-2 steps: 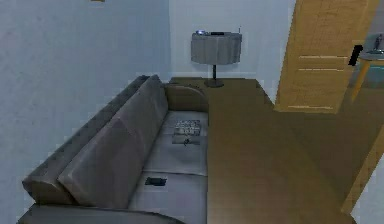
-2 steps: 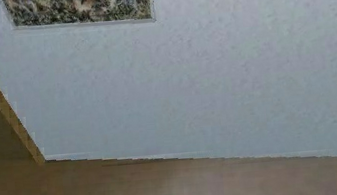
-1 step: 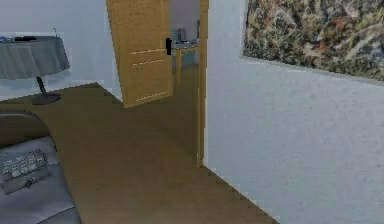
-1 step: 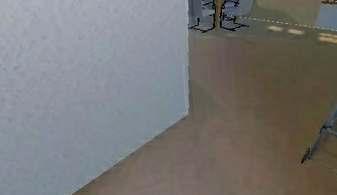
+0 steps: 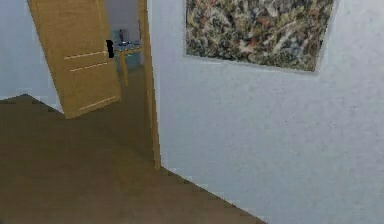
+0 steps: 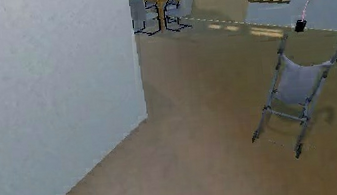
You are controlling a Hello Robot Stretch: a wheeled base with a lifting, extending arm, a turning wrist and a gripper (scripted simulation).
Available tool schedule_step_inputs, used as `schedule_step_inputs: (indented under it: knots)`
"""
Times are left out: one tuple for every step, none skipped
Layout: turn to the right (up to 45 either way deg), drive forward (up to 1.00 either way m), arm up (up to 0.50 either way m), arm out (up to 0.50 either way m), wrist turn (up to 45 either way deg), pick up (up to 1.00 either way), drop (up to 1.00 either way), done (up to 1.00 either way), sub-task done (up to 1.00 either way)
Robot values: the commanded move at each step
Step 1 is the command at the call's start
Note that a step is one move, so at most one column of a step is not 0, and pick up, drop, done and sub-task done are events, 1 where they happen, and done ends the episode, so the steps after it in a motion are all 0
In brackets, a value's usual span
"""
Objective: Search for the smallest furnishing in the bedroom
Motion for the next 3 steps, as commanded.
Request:
schedule_step_inputs:
  knots:
    - [0.0,0.5,0.0,0.0,0.0,0.0,0.0,0.0,0.0]
    - [-45.0,0.0,0.0,0.0,0.0,0.0,0.0,0.0,0.0]
    - [0.0,1.0,0.0,0.0,0.0,0.0,0.0,0.0,0.0]
